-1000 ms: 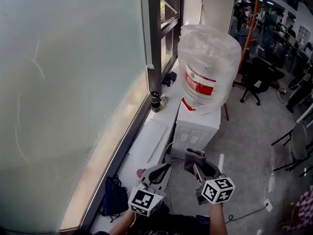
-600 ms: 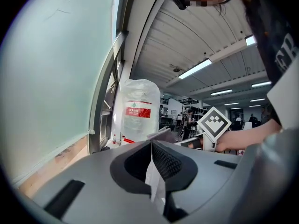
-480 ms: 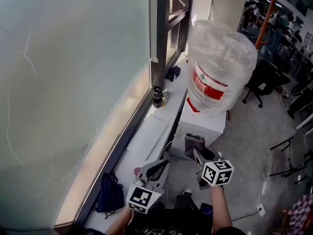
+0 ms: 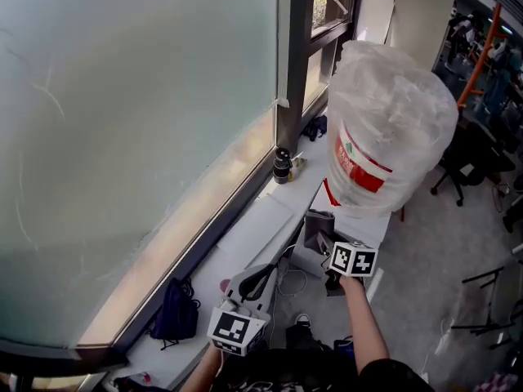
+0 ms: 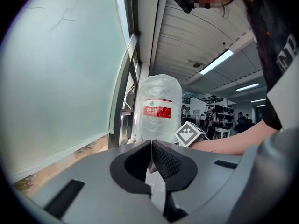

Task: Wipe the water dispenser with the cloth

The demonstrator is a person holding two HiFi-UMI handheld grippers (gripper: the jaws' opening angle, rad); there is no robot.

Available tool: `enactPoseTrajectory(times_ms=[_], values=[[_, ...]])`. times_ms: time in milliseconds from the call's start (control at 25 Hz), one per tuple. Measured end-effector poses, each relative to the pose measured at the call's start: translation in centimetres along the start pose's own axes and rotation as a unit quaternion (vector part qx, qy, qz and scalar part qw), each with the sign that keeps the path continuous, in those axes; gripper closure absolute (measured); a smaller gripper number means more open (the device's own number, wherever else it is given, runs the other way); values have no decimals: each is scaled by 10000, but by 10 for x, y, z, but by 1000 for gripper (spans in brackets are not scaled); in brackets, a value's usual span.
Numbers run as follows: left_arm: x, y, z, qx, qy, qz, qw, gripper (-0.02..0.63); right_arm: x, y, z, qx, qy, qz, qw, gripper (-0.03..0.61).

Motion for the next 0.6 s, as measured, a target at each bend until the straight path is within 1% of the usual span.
enactPoseTrajectory(times_ms=[160, 280, 360, 480, 600], values=[[-17, -11, -6, 121, -9, 378, 9992, 592, -30, -25, 3, 277, -697, -69, 9972, 468], [-27, -14, -6, 199, 52, 712, 9973, 592, -45, -40, -1, 486, -976, -59, 9940, 468], [-32, -15, -5, 295, 39, 944, 9951, 592, -54, -44, -1, 512, -1114, -18, 9924, 468], [-41, -19, -9, 295, 17, 1048, 9940, 592, -67, -40, -2, 505, -1431, 107, 9884, 466], [-51, -24, -10, 294, 64, 1122, 9932, 592, -82, -25, -6, 521, -1537, 140, 9866, 467]])
Point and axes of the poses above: the fingertips, and each gripper's own axes: y backward along the fingers, x to its left, z out of its top, the point moved 8 cm from there along y, backward along the fingers, and after that the axes turned 2 degrees about x, right-handed, at the moved point
